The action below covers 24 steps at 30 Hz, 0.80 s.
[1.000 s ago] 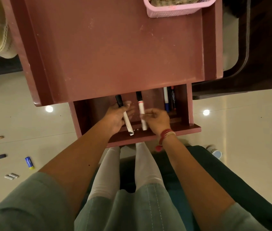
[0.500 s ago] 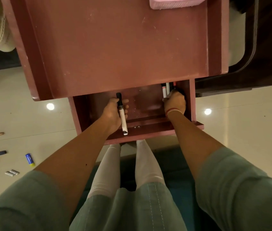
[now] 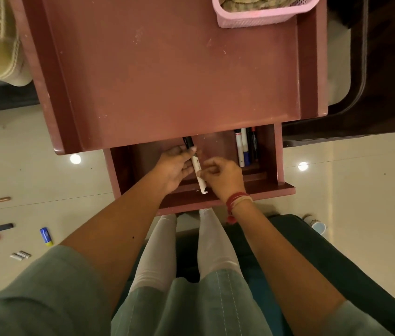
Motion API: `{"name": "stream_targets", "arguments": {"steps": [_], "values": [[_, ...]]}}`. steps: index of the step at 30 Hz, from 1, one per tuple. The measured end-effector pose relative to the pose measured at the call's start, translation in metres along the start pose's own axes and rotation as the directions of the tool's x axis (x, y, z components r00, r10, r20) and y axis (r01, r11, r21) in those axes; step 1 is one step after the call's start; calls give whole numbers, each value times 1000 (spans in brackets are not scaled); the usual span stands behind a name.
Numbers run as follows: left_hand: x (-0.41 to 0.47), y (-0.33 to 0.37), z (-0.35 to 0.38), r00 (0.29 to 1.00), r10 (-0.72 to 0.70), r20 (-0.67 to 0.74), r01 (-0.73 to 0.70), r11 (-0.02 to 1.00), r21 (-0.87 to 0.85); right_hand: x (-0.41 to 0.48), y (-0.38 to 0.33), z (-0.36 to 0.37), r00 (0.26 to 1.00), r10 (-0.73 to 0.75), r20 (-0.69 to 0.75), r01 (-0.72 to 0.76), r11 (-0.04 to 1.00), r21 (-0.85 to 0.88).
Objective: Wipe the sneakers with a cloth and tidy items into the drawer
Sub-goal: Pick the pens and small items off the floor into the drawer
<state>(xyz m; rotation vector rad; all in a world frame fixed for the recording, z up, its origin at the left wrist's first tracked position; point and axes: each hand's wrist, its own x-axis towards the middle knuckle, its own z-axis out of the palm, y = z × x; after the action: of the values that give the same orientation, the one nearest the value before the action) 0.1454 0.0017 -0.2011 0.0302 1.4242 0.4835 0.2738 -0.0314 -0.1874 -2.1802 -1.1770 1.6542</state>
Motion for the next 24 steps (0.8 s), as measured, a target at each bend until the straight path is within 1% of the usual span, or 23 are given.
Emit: {"name": "stream_targets", "arguments": {"steps": [2, 3, 4, 5, 6, 8, 9, 11, 15, 18, 21, 23, 24], "values": [[1, 0, 0, 1000, 18, -10, -18, 1000, -8, 9, 1, 0, 998, 49, 46, -50, 998, 26], [1, 0, -1, 999, 25, -25, -25, 999, -20, 12, 1, -1, 997, 41, 73, -42, 999, 13], [1, 0, -2, 998, 31, -49, -32, 999, -39, 16, 2, -3, 997, 20, 71, -19, 1000, -16], [2, 0, -3, 996, 36, -84, -41, 998, -54, 21, 3, -6, 999, 2, 32, 0, 999, -48], [3, 0, -5, 992, 37, -119, -44, 997, -61, 26, 4, -12, 999, -7, -42, 3, 996, -88], [1, 1, -7, 987, 13, -161, -24, 997, -68, 42, 10, -24, 977, -4, -211, -34, 984, -177], [1, 1, -9, 985, -10, -171, -2, 997, -72, 50, 15, -29, 964, 2, -267, -62, 974, -217], [1, -1, -13, 982, -50, -182, 40, 997, -59, 66, 21, -34, 955, 9, -297, -101, 950, -296], [1, -5, -21, 976, -82, -203, 77, 996, -32, 88, 26, -36, 958, 15, -286, -139, 897, -419], [0, -8, -27, 971, -89, -224, 84, 996, -33, 97, 27, -34, 950, 47, -309, -185, 880, -437], [-2, -9, -30, 969, -92, -229, 90, 996, -21, 99, 27, -35, 959, 65, -274, -192, 865, -464], [-7, -7, -31, 967, -78, -241, 76, 997, -18, 90, 22, -39, 952, 52, -301, -173, 904, -392], [-12, -7, -31, 965, -62, -257, 59, 998, -19, 81, 17, -42, 943, 35, -331, -147, 937, -318]]}}
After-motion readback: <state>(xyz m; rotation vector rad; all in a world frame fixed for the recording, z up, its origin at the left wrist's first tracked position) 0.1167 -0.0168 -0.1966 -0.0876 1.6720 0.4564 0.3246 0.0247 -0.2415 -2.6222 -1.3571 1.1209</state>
